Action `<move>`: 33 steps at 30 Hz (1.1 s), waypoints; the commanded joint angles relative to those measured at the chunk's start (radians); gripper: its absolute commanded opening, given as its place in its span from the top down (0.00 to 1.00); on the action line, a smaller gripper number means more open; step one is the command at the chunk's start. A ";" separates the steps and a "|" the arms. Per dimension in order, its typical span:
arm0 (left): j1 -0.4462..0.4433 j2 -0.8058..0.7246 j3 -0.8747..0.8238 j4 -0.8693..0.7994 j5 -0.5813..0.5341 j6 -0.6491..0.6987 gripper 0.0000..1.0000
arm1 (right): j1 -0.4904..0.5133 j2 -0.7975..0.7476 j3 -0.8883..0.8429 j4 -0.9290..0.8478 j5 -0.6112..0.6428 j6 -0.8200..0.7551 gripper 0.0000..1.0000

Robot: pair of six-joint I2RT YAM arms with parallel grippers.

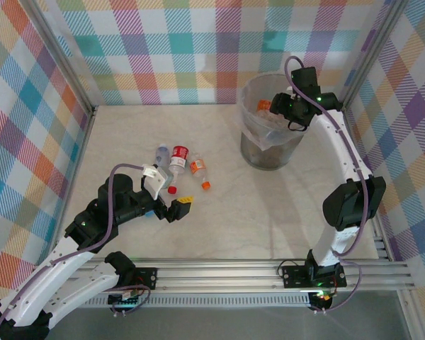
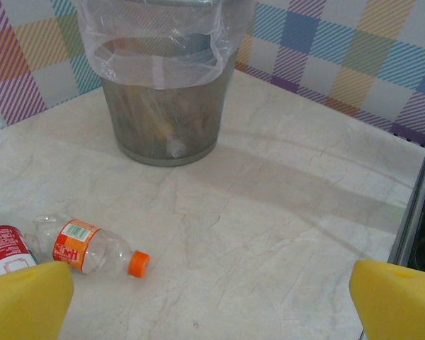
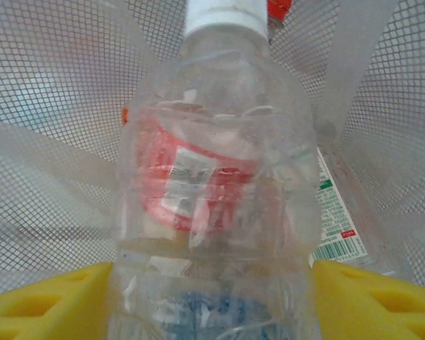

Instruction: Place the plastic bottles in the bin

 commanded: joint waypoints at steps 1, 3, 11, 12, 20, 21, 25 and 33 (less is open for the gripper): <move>0.010 -0.009 0.002 0.008 -0.001 0.001 0.00 | -0.011 -0.002 0.005 -0.019 0.000 0.002 0.26; 0.011 -0.008 0.002 0.008 -0.003 0.001 0.00 | -0.011 -0.012 0.013 -0.014 0.002 -0.006 0.25; 0.010 -0.007 0.002 0.009 -0.018 -0.003 0.00 | -0.010 -0.103 -0.007 0.048 -0.031 -0.086 0.23; 0.010 -0.007 0.003 0.006 -0.022 -0.002 0.00 | -0.010 -0.122 -0.022 0.068 -0.050 -0.105 0.23; 0.011 -0.004 0.005 0.006 -0.063 -0.004 0.00 | 0.002 -0.284 -0.156 0.182 -0.249 -0.256 0.22; 0.010 -0.004 0.007 0.000 -0.075 -0.003 0.00 | 0.005 -0.303 -0.168 0.179 -0.267 -0.269 0.22; 0.011 0.002 0.048 -0.053 -0.102 0.002 0.00 | 0.025 -0.381 -0.225 0.163 -0.357 -0.306 0.22; 0.011 -0.008 0.126 -0.253 -0.083 -0.013 0.00 | 0.174 -0.476 -0.350 0.093 -0.383 -0.327 0.23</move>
